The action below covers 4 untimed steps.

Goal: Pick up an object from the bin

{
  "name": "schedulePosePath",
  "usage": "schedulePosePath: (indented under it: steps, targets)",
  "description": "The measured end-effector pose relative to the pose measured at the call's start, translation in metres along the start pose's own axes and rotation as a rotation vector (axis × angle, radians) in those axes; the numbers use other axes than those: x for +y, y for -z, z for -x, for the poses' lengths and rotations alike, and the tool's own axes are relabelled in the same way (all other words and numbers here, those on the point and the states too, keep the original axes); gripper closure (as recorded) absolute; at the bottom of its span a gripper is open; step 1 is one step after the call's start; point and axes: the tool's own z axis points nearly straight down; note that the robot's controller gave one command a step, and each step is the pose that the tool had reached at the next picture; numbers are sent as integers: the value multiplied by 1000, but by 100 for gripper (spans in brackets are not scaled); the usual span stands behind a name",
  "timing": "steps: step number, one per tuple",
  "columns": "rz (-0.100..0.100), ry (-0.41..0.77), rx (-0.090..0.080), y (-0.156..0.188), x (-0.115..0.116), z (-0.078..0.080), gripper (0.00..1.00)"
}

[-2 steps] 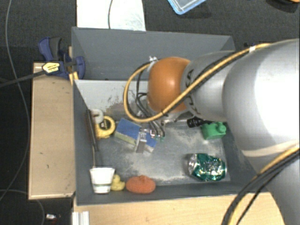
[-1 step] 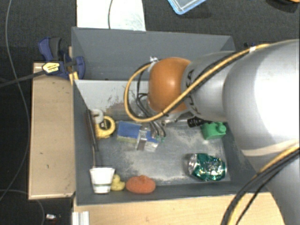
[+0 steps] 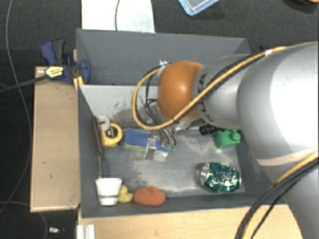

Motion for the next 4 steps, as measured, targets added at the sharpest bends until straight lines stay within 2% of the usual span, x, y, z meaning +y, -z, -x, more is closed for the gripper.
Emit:
schedulePosePath:
  steps: [1,2,4]
  targets:
    - [-3,-1,7,21,-1,-2,100]
    - [1,-2,-2,40,0,1,100]
    - [3,-4,-6,60,0,1,100]
